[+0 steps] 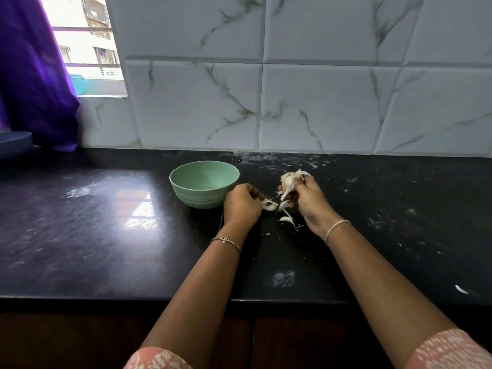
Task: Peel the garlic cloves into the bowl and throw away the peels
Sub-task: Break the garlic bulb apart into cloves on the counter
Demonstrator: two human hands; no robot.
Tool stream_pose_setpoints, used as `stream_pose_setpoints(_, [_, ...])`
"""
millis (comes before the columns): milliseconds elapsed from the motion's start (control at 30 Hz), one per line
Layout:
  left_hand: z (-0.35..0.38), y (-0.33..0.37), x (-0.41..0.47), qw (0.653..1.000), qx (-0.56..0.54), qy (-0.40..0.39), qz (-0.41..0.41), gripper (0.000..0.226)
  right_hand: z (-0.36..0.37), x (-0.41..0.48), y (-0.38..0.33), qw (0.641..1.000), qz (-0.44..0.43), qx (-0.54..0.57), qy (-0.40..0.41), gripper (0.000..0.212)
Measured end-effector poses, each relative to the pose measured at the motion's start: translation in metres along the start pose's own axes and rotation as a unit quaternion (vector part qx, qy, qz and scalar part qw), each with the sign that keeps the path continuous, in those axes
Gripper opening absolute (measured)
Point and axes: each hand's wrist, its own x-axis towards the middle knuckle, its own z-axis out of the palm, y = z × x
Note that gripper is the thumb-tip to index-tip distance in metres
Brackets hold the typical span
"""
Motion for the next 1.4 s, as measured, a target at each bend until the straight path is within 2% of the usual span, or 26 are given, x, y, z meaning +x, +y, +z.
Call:
stream_pose_setpoints(133, [-0.002,-0.003,0.0,1.0,0.003,0.016,0.009,0.017,0.003,-0.005,-0.002,0.998,0.045,-0.004,-0.054,0.027])
stream_pose_setpoints(233, [0.0,-0.001,-0.001,0.996,-0.039,0.064,0.046,0.014,0.004,-0.011,-0.003,0.994,0.017,-0.056,-0.098,0.017])
stream_pose_setpoints(267, [0.002,0.001,0.0,0.993,-0.087,0.055,0.048,0.015,0.005,-0.013,-0.002,0.992,0.002,-0.062,-0.112,0.018])
stream_pose_setpoints(367, [0.008,0.002,0.002,0.963,-0.264,-0.049,0.016,0.032,0.01,-0.015,0.002,0.986,-0.016,-0.078,-0.146,0.025])
stream_pose_setpoints(400, [0.01,0.001,0.002,0.953,-0.294,-0.076,0.007,0.039,0.01,-0.015,0.003,0.984,-0.022,-0.099,-0.148,0.026])
stream_pose_setpoints(467, [0.011,-0.001,0.002,0.938,-0.332,-0.099,-0.002,0.037,0.009,-0.015,0.002,0.974,-0.053,-0.166,-0.143,0.033])
stream_pose_setpoints(533, [0.01,-0.001,0.004,0.921,-0.377,-0.096,-0.017,0.027,0.006,-0.015,0.002,0.946,-0.125,-0.272,-0.123,0.042])
stream_pose_setpoints(600, [0.007,0.001,0.005,0.909,-0.406,-0.082,-0.038,0.017,0.004,-0.016,0.003,0.89,-0.217,-0.39,-0.09,0.046])
stream_pose_setpoints(667, [0.007,0.001,0.007,0.904,-0.418,-0.072,-0.058,0.013,0.002,-0.016,0.003,0.857,-0.269,-0.436,-0.05,0.046])
stream_pose_setpoints(733, [0.007,0.002,0.008,0.903,-0.42,-0.065,-0.068,0.011,0.001,-0.017,-0.001,0.845,-0.3,-0.442,-0.033,0.043])
stream_pose_setpoints(1000, [0.01,0.002,0.009,0.913,-0.4,-0.048,-0.062,0.02,0.003,-0.023,-0.004,0.79,-0.293,-0.533,-0.078,0.043])
stream_pose_setpoints(1167, [0.01,0.002,0.01,0.905,-0.419,-0.011,-0.077,0.017,0.013,-0.026,-0.004,0.753,-0.31,-0.577,-0.067,0.05])
stream_pose_setpoints(1233, [0.008,0.004,0.008,0.891,-0.447,-0.012,-0.082,0.014,0.017,-0.026,-0.003,0.752,-0.318,-0.573,-0.063,0.052])
stream_pose_setpoints(1333, [0.004,0.003,0.006,0.864,-0.492,-0.069,-0.082,0.015,0.015,-0.027,-0.005,0.79,-0.296,-0.532,-0.068,0.046])
stream_pose_setpoints(1400, [0.002,0.002,0.005,0.86,-0.494,-0.109,-0.072,0.015,0.011,-0.028,-0.007,0.808,-0.281,-0.514,-0.067,0.042])
